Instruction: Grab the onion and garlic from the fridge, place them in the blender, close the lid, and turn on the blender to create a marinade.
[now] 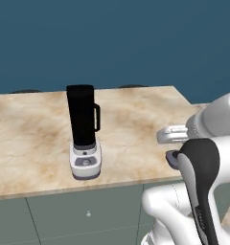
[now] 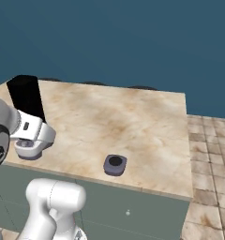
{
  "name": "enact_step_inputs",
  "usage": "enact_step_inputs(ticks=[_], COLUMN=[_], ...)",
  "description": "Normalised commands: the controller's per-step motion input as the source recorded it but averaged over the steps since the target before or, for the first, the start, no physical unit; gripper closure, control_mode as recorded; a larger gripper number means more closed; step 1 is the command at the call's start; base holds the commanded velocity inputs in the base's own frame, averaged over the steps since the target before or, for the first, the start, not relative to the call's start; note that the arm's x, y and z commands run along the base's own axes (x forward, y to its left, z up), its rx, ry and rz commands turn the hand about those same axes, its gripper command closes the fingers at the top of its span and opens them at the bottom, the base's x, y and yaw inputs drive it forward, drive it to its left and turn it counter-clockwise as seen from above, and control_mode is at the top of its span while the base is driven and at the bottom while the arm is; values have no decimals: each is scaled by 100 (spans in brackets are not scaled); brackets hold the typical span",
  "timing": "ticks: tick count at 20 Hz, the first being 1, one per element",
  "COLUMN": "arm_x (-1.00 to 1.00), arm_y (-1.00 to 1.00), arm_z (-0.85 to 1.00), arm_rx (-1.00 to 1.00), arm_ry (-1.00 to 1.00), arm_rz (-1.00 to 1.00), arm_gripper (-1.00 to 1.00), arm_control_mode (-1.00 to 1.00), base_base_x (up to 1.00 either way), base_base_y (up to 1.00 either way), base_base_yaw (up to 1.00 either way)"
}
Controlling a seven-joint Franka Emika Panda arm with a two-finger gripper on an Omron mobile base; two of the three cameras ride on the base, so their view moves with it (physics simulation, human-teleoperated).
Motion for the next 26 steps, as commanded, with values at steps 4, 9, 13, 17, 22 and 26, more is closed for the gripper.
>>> enact_step_inputs(ticks=[4,9,13,17,22,26], arm_x=[8,13,45,64,82,90], arm_y=[23,59,79,77,68,63], arm_z=[55,98,67,27,-3,-9], arm_rx=[3,1,0,0,0,0], arm_ry=[0,-2,0,0,9,9], arm_rz=[11,22,18,5,0,0], arm_gripper=[100,100,100,100,100,100], arm_control_mode=[-100,-100,-100,-100,-100,-100], base_base_x=[0,0,0,0,0,0], base_base_y=[0,0,0,0,0,0], base_base_yaw=[0,0,0,0,0,0])
